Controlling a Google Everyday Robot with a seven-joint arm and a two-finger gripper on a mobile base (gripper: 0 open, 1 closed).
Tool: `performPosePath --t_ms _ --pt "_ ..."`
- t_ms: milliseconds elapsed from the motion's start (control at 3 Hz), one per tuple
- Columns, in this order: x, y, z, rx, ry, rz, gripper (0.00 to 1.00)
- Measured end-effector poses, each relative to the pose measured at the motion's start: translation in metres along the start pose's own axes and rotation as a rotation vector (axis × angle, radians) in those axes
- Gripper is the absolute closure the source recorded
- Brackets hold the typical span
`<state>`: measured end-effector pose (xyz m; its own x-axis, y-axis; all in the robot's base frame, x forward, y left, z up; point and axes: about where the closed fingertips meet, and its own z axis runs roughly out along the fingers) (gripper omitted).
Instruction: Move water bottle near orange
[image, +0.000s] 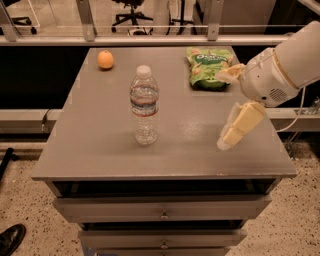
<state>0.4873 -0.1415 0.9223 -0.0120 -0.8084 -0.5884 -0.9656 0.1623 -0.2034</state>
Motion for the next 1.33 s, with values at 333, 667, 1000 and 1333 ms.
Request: performPosePath --t_ms 333,667,1000,1333 --pt "-0.042 -0.004 0.043 -0.054 -0.223 -0.008 0.00" --pt "-0.075 -0.004 0.074 -0.098 -0.386 0.012 0.00" --pt "-0.104 -0.004 0.095 -0.137 -0.506 0.059 0.04" --pt "-0.122 0.001 0.111 -0.174 -0.572 0.106 0.34"
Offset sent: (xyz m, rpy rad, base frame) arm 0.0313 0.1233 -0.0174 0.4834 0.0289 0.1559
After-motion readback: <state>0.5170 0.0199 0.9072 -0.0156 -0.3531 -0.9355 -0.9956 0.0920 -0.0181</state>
